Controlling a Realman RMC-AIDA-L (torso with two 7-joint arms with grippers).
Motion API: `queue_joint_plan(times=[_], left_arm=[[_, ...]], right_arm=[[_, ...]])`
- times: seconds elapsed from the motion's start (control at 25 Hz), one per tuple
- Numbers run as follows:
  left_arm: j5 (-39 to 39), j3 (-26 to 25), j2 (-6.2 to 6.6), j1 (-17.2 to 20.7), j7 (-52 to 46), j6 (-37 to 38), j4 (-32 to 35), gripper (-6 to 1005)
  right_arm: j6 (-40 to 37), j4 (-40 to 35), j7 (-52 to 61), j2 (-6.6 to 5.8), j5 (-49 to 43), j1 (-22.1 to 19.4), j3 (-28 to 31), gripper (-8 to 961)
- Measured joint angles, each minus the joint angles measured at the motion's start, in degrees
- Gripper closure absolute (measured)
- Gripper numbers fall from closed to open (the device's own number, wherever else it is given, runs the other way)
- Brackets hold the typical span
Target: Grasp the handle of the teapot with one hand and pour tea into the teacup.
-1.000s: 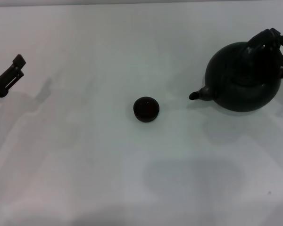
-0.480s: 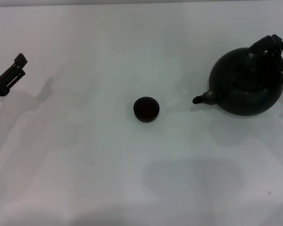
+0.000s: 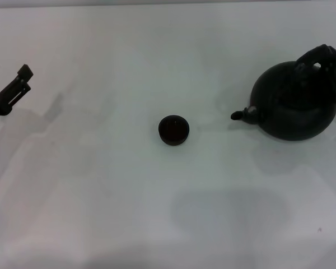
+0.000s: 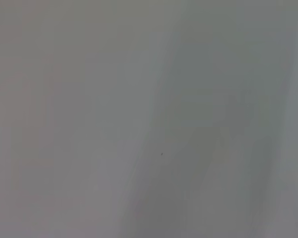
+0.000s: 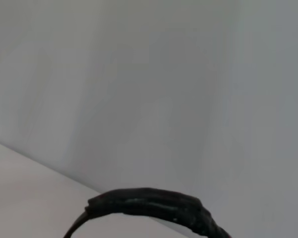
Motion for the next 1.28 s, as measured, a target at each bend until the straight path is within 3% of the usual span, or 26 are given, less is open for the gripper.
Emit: queue_joint_plan(times=[0.08,0.28,0.72,0.84,1.04,1.28], left_arm=[[0.00,0.00,0.00,0.08,0.00,-0.06,0.00,125],[0.00,0.00,0.00,0.22,0.00,-0.22,0.00,125],[0.00,-0.23,0.00,0.22,0.00,-0.29,0.00,125],[0.00,-0.30,0.00,0.22,0.00,-0.25,0.00,125],[-0.14,-0.30,0.05,0.26,0.00,-0.19,0.24,125],[-0.43,-1.31,0.07,0.33,1.30,-0.17,0.60,125]], right_arm=[[0.12,0.43,-0.10,0.01,0.00,0.18,0.16,845],[0.07,1.20,-0.26,0.08,0.15,0.39,0.93,728],[-0.83,1.48,0.55,0.10,0.17,-0.36,1.03,655],[-1.43,1.48,1.95,-0.02,0.21,-0.97,1.04,444],[-3.63,1.45,3.17,-0.14,0.24,-2.66,2.40,218],[-9.21,1.50,6.59,-0.01,0.24,-6.78,6.73,75]])
